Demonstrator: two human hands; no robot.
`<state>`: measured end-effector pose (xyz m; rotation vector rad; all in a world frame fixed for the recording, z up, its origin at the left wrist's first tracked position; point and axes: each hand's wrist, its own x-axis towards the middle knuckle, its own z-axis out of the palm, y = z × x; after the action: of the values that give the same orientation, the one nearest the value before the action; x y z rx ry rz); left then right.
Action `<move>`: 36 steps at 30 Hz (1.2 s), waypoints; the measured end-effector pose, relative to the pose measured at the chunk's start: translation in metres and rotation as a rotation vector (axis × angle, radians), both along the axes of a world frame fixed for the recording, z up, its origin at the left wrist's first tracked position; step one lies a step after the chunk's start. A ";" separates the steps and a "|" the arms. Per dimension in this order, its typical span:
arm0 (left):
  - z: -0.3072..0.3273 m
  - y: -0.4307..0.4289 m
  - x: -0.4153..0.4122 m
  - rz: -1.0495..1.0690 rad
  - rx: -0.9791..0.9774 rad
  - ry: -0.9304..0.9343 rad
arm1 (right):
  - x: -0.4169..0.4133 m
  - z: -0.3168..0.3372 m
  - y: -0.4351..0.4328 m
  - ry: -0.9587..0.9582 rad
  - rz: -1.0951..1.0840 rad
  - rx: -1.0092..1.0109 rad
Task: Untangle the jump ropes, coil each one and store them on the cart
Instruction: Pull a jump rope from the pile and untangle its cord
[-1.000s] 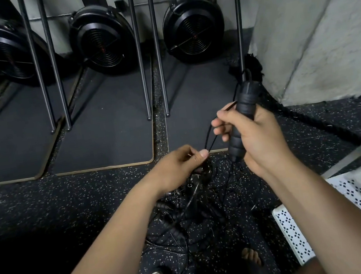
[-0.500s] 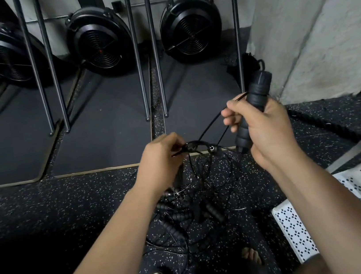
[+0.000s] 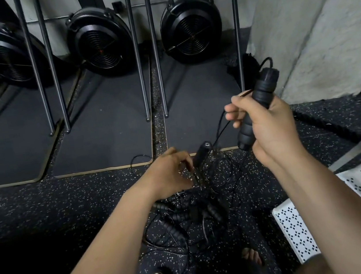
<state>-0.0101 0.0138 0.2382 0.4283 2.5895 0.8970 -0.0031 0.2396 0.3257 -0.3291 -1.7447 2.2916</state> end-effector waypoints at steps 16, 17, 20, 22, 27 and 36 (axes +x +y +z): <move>-0.006 0.021 0.005 0.000 0.321 0.032 | 0.008 0.003 -0.014 -0.021 0.209 -0.026; -0.009 0.020 0.005 -0.010 0.289 0.028 | 0.008 0.004 -0.012 -0.019 0.202 -0.038; -0.012 0.017 0.005 -0.021 0.168 0.044 | 0.007 0.005 -0.009 -0.025 0.182 -0.092; -0.013 0.015 0.003 0.006 0.103 0.045 | 0.005 0.006 -0.006 -0.038 0.159 -0.125; -0.010 0.008 -0.001 0.067 0.041 0.024 | 0.001 0.002 0.000 -0.072 0.122 -0.151; 0.014 0.018 0.002 0.271 0.584 -0.129 | 0.006 -0.039 -0.012 -0.431 0.463 0.274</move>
<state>-0.0077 0.0318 0.2522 0.1554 2.2641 1.7231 0.0028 0.2272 0.2864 -0.4256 -2.5513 2.3487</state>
